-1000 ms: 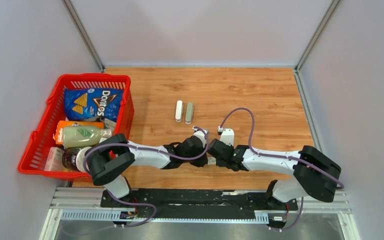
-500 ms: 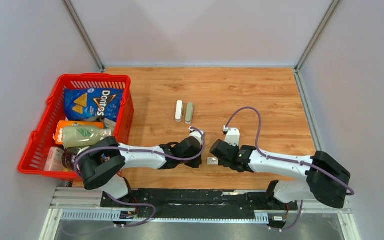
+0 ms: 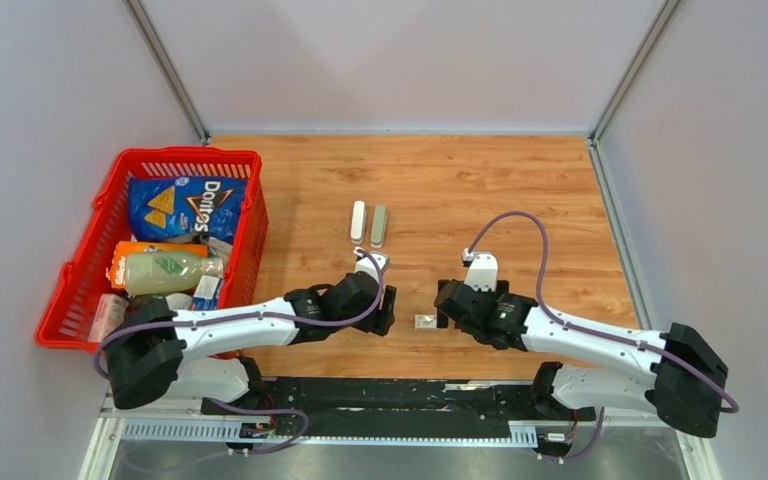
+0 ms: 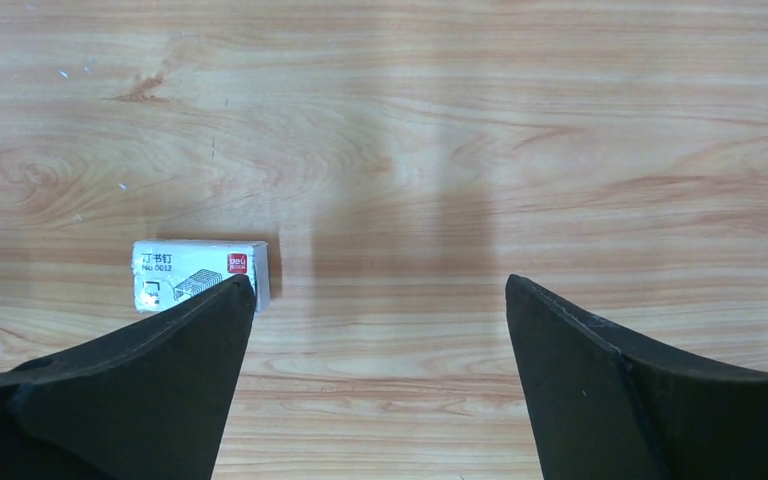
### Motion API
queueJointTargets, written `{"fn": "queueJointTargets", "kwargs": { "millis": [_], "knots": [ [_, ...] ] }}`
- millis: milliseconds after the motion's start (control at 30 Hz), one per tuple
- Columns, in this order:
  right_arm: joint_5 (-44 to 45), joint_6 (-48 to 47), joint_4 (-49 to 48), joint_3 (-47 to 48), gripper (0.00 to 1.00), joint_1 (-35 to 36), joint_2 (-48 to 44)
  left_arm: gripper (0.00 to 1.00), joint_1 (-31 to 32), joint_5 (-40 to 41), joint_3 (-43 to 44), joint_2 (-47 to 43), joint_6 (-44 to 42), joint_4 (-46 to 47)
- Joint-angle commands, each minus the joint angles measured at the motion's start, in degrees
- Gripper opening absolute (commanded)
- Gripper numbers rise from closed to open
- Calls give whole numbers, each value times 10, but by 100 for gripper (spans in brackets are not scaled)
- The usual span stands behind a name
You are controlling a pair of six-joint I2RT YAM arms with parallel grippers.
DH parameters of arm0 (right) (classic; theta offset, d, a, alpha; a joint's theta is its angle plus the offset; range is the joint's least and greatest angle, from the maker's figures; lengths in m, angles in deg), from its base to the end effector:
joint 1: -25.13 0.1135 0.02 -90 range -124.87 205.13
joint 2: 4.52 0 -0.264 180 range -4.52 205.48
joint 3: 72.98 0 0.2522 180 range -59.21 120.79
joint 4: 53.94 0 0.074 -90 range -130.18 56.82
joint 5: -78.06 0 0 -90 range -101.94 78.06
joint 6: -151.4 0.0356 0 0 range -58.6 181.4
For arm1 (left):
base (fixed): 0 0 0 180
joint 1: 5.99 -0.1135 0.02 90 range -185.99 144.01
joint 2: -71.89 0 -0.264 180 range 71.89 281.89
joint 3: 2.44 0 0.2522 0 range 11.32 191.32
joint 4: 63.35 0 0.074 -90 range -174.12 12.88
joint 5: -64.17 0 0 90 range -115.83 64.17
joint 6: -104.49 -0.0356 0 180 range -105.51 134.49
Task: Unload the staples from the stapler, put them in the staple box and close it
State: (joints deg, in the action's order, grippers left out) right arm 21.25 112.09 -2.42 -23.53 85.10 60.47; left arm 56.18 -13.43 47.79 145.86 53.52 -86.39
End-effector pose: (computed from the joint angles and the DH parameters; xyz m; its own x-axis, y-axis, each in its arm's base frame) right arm 0.1129 0.1563 0.1896 -0.7699 -0.0381 -0.6370 -0.0348 0.9992 -0.0178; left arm 0.1246 -0.2197 0.1864 -0.7649 0.1316 -0.6305 0.4034 0.8610 -0.3097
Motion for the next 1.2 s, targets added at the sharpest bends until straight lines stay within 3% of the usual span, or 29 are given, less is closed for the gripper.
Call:
{"fn": "queueJointTargets", "kwargs": {
  "millis": [0, 167, 667, 1167],
  "knots": [
    [49, -9, 36, 25, 100, 2, -57, 82, 2, 54, 2, -63, -17, -50],
    [53, -14, 64, 42, 100, 1, -87, 82, 2, 75, 14, -115, -27, -89],
    [66, -76, 108, 173, 100, 2, -62, 82, 2, 129, 92, -220, -78, -226],
    [96, -104, 130, 279, 100, 2, -1, 82, 2, 150, 135, -325, -107, -279]
  ]
}}
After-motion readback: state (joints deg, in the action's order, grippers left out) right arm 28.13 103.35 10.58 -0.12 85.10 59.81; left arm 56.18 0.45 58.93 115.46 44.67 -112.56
